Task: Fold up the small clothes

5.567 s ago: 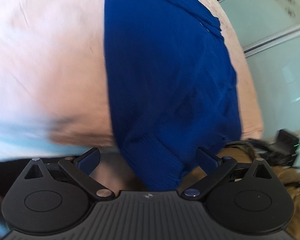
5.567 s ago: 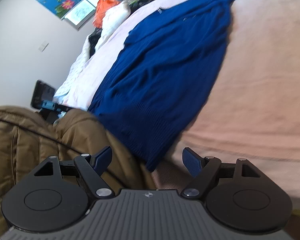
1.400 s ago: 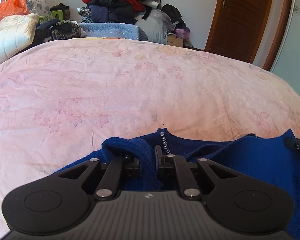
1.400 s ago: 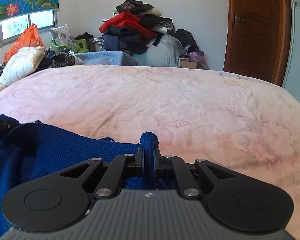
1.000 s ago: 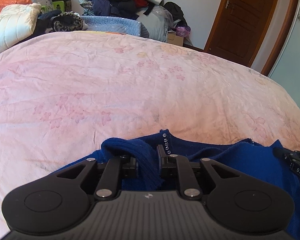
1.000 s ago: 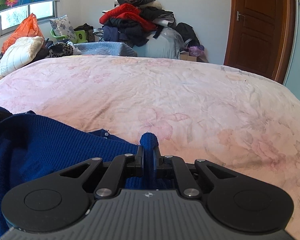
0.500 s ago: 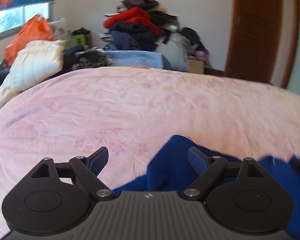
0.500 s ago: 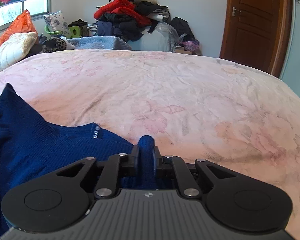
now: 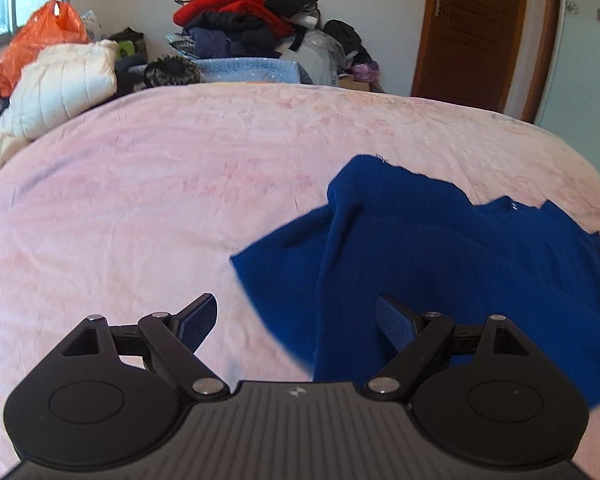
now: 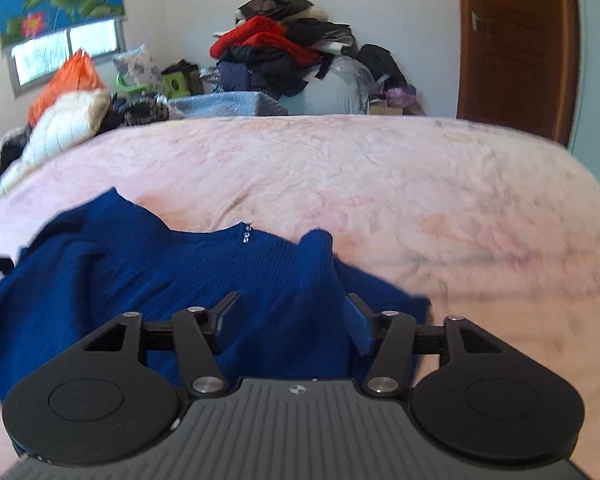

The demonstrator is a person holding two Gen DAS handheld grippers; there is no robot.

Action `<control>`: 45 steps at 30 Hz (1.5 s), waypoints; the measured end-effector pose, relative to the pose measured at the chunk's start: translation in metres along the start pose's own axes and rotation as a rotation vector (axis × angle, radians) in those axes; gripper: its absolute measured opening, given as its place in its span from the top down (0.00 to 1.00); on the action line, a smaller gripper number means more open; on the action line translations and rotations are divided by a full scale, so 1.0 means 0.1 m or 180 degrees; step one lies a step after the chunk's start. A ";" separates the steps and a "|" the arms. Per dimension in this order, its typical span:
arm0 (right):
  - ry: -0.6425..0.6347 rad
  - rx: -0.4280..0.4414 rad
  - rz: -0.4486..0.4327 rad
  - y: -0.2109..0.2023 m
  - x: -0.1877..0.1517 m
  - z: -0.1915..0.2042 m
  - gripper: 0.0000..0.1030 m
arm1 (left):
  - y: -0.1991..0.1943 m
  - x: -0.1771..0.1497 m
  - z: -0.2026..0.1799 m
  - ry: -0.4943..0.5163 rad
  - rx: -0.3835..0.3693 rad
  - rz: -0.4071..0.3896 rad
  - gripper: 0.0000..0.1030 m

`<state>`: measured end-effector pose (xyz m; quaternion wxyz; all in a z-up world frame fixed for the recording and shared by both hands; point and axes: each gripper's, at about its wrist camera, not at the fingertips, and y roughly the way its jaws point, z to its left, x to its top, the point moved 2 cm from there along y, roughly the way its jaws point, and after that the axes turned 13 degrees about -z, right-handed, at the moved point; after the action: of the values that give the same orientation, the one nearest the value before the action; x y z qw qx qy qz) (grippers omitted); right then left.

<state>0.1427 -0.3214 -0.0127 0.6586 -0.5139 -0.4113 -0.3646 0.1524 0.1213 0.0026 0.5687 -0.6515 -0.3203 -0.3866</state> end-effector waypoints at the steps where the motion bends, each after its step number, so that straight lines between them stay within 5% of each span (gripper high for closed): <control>1: 0.0129 0.0052 0.0000 -0.09 -0.03 -0.04 0.35 | -0.05 -0.04 0.05 -0.0046 -0.0066 0.0021 0.15; 4: 0.0346 0.0162 0.0007 -0.34 -0.17 -0.09 0.34 | -0.13 -0.16 0.14 -0.0229 -0.0326 0.0113 0.21; 10: 0.0370 0.0072 0.0092 -0.70 -0.48 -0.06 0.34 | -0.14 -0.32 0.04 -0.0317 -0.0562 0.0262 0.65; 15: 0.0454 0.0073 0.0180 -0.80 -0.64 -0.09 0.40 | -0.16 -0.35 -0.13 -0.0182 -0.0650 0.0205 0.87; 18: 0.0496 0.0020 0.0146 -0.81 -0.65 -0.09 0.88 | -0.18 -0.36 -0.10 -0.0276 -0.0690 0.0197 0.91; 25: 0.0701 0.0042 -0.0009 -0.97 -0.62 -0.22 0.93 | -0.52 -0.34 0.18 -0.0431 -0.1035 0.0041 0.97; 29: 0.0749 -0.0019 0.0020 -1.09 -0.64 -0.35 0.97 | -0.65 -0.49 0.25 -0.0115 -0.1030 0.0189 0.97; 32: 0.0663 -0.0119 0.0144 -1.08 -0.70 -0.38 0.97 | -0.64 -0.59 0.28 -0.0125 -0.1001 0.0292 0.97; 34: 0.0623 -0.0163 0.0067 -1.09 -0.67 -0.36 0.86 | -0.66 -0.53 0.29 -0.0225 -0.1056 0.0208 0.97; 35: 0.0649 -0.0164 -0.0019 -1.09 -0.63 -0.35 0.80 | -0.67 -0.48 0.29 -0.0285 -0.1067 0.0140 0.97; 37: 0.0692 -0.0101 -0.0080 -1.04 -0.55 -0.36 0.51 | -0.69 -0.37 0.30 -0.0369 -0.1049 0.0039 0.97; 39: 0.0613 -0.0062 -0.0109 -0.99 -0.49 -0.27 0.52 | -0.68 -0.27 0.29 -0.0375 -0.0995 0.0000 0.97; 45: 0.0165 0.0322 0.0050 -0.83 -0.53 0.19 0.32 | -0.42 -0.01 0.05 -0.0210 -0.0857 -0.0123 0.95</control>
<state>0.0434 -0.3165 -0.0271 0.6970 -0.4736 -0.4080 -0.3514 0.1161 0.1321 0.0221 0.4579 -0.7280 -0.2965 -0.4154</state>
